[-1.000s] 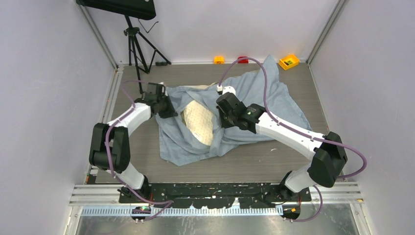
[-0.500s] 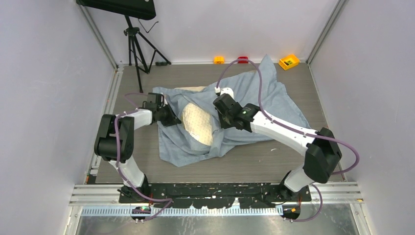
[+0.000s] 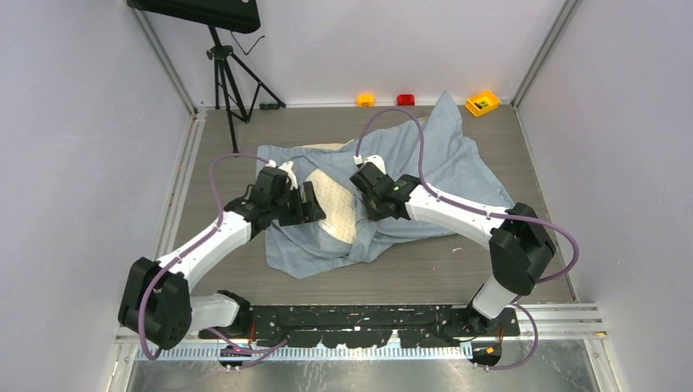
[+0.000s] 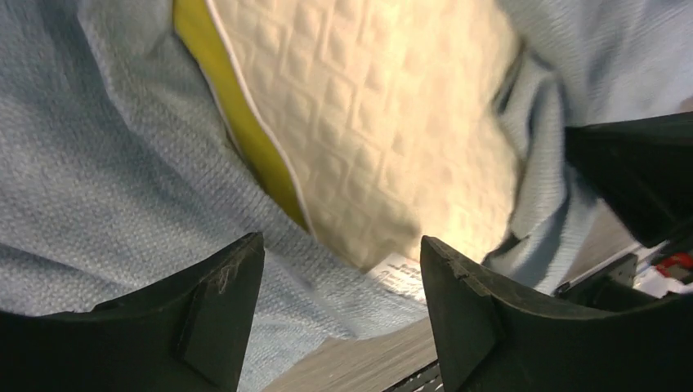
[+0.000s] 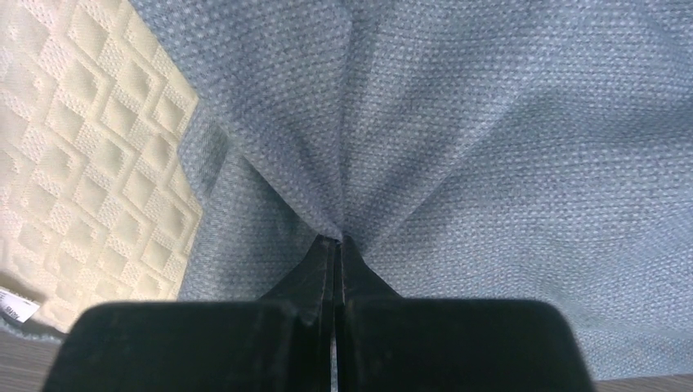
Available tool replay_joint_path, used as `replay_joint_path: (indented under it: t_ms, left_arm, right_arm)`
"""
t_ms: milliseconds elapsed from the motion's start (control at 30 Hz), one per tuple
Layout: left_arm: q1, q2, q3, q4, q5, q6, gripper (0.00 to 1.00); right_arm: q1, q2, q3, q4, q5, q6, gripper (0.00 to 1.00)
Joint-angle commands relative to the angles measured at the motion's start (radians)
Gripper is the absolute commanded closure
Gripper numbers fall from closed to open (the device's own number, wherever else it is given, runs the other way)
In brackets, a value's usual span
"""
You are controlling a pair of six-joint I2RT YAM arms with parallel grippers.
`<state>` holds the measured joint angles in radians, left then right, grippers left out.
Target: Remove the pillowcase from the pillow
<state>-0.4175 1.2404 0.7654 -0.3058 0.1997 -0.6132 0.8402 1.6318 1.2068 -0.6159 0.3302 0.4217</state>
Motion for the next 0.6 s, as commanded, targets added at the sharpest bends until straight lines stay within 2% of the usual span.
replay_joint_path:
  t_ms: [0, 67, 167, 233, 267, 400, 567]
  left_arm:
    - [-0.012, 0.072, -0.005, -0.154, -0.055, 0.009, 0.29]
    - [-0.011, 0.123, -0.002, -0.173, -0.05, 0.006, 0.36]
    - [-0.01, 0.14, -0.024, -0.142, 0.007, -0.023, 0.51]
    - [-0.01, 0.127, -0.047, -0.124, 0.034, -0.05, 0.55]
    - [-0.01, 0.115, -0.06, -0.124, 0.036, -0.06, 0.55]
    - [-0.006, 0.072, -0.112, -0.17, 0.013, -0.088, 0.4]
    - [-0.006, -0.027, -0.179, -0.202, 0.037, -0.121, 0.39]
  right_arm:
    - [0.0, -0.048, 0.006, 0.025, -0.008, -0.003, 1.0]
    - [0.0, -0.058, 0.007, 0.025, -0.016, -0.002, 1.0]
    - [0.0, -0.076, -0.005, 0.025, -0.021, 0.002, 1.0]
    - [0.0, -0.091, -0.023, 0.028, -0.014, 0.005, 1.0]
    - [-0.001, -0.099, -0.032, 0.03, -0.009, 0.007, 1.0]
    - [0.0, -0.122, -0.07, 0.043, 0.011, 0.011, 1.0]
    - [-0.001, -0.108, -0.09, 0.053, 0.038, 0.013, 1.0]
